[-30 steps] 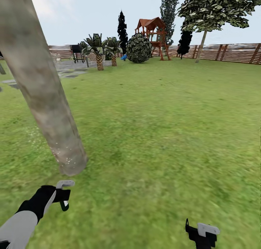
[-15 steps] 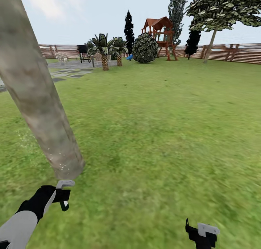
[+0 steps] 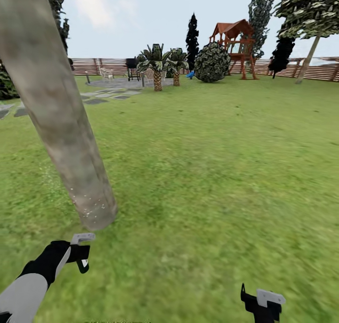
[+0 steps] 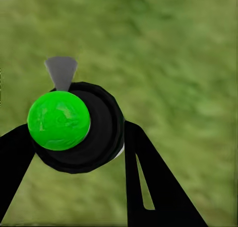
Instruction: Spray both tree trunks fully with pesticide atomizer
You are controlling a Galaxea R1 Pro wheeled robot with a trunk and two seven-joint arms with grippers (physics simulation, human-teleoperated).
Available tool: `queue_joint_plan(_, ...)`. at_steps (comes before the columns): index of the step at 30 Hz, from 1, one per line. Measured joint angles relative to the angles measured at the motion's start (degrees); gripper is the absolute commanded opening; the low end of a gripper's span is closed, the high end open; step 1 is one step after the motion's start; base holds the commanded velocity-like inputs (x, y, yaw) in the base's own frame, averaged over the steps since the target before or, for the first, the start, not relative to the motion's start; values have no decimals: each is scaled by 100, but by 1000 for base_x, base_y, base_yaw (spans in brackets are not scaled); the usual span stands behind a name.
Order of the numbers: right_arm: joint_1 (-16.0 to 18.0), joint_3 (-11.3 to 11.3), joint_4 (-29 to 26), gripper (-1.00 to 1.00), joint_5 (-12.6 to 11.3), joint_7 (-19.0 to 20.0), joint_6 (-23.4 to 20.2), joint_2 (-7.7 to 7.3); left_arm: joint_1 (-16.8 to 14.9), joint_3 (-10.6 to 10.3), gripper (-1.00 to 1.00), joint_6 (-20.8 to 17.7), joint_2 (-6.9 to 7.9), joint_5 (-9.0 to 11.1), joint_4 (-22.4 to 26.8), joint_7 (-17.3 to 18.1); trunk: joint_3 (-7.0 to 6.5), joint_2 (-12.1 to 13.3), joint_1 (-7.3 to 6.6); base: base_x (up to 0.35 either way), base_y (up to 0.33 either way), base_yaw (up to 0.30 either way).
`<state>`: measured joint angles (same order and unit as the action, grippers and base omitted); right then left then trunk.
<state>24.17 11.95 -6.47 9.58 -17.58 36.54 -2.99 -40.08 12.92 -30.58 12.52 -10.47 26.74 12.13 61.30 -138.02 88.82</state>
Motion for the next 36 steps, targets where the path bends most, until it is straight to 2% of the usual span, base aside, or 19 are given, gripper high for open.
queue_joint_plan(2, 0, 1, -2, 100, 0, -1, 0, 0, 0, 0, -100, 2, 3, -5, -1, 0, 0, 0, 0, -110, -237, 277)
queue_joint_plan(5, 0, 1, -4, 100, 0, -1, -4, 0, 0, 11, -100, 90, 4, -2, 11, -322, 0, 0, 0, -62, -62, 256)
queue_joint_plan(8, 0, 1, -4, 100, -1, 0, -4, 0, -54, -33, -100, 133, -31, 32, 168, -419, -1, 0, 0, -9, -9, 74)
queue_joint_plan(12, 0, 1, -4, 100, 1, 0, -5, 0, -147, -70, -100, 75, -217, 24, 480, -396, -1, 0, 0, -1, -1, 6)
queue_joint_plan(14, 0, 1, -2, 100, 0, 0, -4, 0, -223, -117, -100, -111, -419, 28, 647, -388, 0, 0, 0, 0, 0, 0)
queue_joint_plan(16, 0, 1, 0, 100, 0, 0, -4, -3, -331, -193, -100, -252, -460, -9, 684, -388, 0, 0, 0, 0, 0, 0)
queue_joint_plan(17, 0, 0, -2, 100, 0, 0, -1, -1, -385, -217, -100, -294, -439, -16, 693, -382, 0, 0, 0, 0, 0, 0)
queue_joint_plan(18, 0, 2, -3, 100, 2, 0, 1, -5, -447, -230, -100, -326, -278, -56, 712, -364, -1, 0, 0, 0, 0, 0)
queue_joint_plan(19, 0, 0, -4, 100, 1, 0, -1, -5, -465, -220, -100, -332, -45, -67, 719, -329, 0, 0, 0, 0, 0, 0)
queue_joint_plan(20, 0, 0, -4, 100, 1, 0, 0, -4, -464, -217, -100, -336, 67, -38, 719, -287, 0, 0, 0, 0, 0, 0)
queue_joint_plan(21, 0, 0, -4, 100, 0, 0, 1, -2, -457, -223, -100, -338, 159, -31, 719, -216, 0, 0, 0, 0, 0, 0)
queue_joint_plan(23, 0, 1, -4, 100, -1, -4, -3, 0, -445, -243, -100, -340, 196, -13, 729, -150, 0, 0, 0, 0, 0, 159)
queue_joint_plan(25, 0, 2, -4, 100, -1, -6, -1, 0, -471, -245, -100, -345, 123, 21, 734, -132, 0, 0, 0, 0, 0, 249)
queue_joint_plan(27, 0, 2, -4, 100, -1, -5, -1, 0, -487, -255, -100, -355, -170, 61, 823, -127, 0, 0, 0, 0, 0, 273)
queue_joint_plan(28, 0, 2, -4, 100, -1, -7, -2, 0, -491, -257, -100, -479, -336, 60, 1013, -128, 0, 0, 0, 0, 0, 276)
queue_joint_plan(29, 0, 2, -4, 100, -1, -6, -1, 0, -492, -257, -100, -672, -390, 1, 1192, -126, 0, 0, 0, 0, 0, 275)
queue_joint_plan(32, 0, 1, -4, 100, 0, -3, -2, 0, -478, -262, -100, -1013, -365, -42, 1619, -124, 0, 0, 0, 23, 0, 123)
queue_joint_plan(36, 0, 1, -4, 100, 0, -6, -3, -8, -418, -266, -100, -1054, -344, -40, 1802, -123, 0, 0, 0, 285, 0, 5)
